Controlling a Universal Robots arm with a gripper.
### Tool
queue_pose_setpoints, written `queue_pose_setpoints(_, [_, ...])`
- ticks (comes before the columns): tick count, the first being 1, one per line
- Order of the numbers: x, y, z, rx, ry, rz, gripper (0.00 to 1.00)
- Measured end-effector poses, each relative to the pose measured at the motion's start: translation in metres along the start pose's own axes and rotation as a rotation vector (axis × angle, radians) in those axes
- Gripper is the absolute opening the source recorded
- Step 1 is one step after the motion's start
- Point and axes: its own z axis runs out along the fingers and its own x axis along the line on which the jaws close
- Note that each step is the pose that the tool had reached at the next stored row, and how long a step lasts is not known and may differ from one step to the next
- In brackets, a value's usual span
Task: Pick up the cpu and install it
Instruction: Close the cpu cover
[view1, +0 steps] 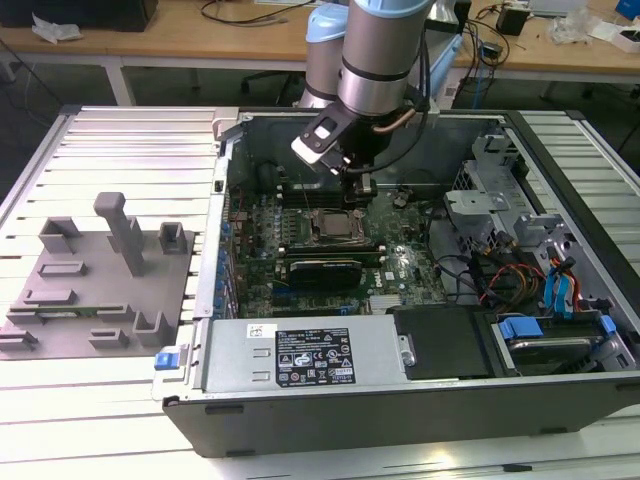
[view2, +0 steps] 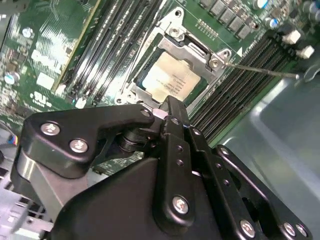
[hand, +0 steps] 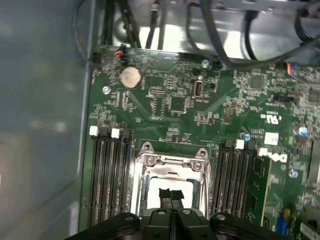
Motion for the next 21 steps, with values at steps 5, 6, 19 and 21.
queue_pose_setpoints(5, [0.0,0.0,0.0,0.0032,-0.0033,-0.105,0.11])
queue_pose_setpoints(6, [0.0,0.0,0.0,0.0042,-0.0044,-0.141,0.11])
queue_pose_setpoints(19, [0.0,0.0,0.0,0.0137,-0.0141,-0.464,0.11])
queue_pose_setpoints(21, [0.0,0.0,0.0,0.0152,-0.0156,-0.513,0.11])
